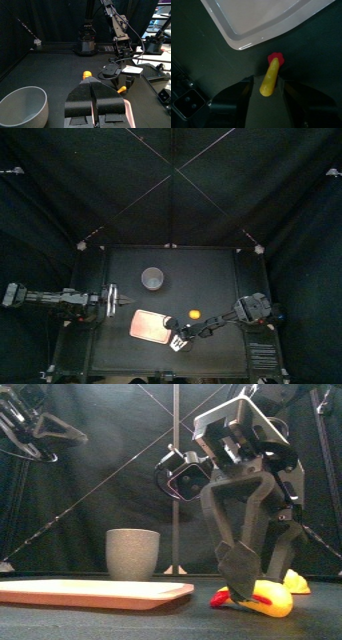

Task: Pick the shrimp then place it in the grey bowl
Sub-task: Place shrimp in the grey bowl

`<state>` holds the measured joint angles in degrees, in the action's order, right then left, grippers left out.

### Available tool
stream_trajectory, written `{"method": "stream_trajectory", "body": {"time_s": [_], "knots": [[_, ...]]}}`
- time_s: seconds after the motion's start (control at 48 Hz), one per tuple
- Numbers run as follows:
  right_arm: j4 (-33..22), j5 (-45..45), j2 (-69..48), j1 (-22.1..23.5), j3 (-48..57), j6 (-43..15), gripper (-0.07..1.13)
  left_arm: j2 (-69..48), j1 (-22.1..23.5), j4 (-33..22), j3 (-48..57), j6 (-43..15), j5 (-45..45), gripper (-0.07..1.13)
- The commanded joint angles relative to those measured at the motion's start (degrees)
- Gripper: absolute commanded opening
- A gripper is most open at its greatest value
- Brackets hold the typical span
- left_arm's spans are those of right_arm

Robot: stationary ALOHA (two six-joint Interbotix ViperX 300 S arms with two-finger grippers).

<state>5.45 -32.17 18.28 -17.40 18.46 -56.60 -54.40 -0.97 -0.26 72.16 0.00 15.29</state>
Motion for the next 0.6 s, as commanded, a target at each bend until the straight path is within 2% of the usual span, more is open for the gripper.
{"method": "stream_trajectory", "body": {"time_s": [0.021,0.146,0.25,0.396,0.604], "knots": [[0.1,-1.8,-0.8,-0.2,-1.1,-0.1,0.69,0.3,0.1,0.0,-0.6,0.0,0.3,0.07],[-0.1,-2.5,-0.9,-0.2,-1.2,-0.1,0.54,0.3,0.2,0.0,-0.4,0.0,0.3,0.07],[-0.7,-2.8,-1.4,-0.2,-1.7,0.1,0.47,0.2,0.2,0.0,-0.4,0.0,0.3,0.07],[-4.0,-3.7,-4.8,0.2,-2.5,0.4,0.47,0.2,0.2,0.0,-0.4,0.0,0.4,0.07],[-14.5,-4.8,-12.7,2.3,-3.7,0.5,0.47,0.3,0.2,0.1,-0.4,-0.1,0.4,0.07]]}}
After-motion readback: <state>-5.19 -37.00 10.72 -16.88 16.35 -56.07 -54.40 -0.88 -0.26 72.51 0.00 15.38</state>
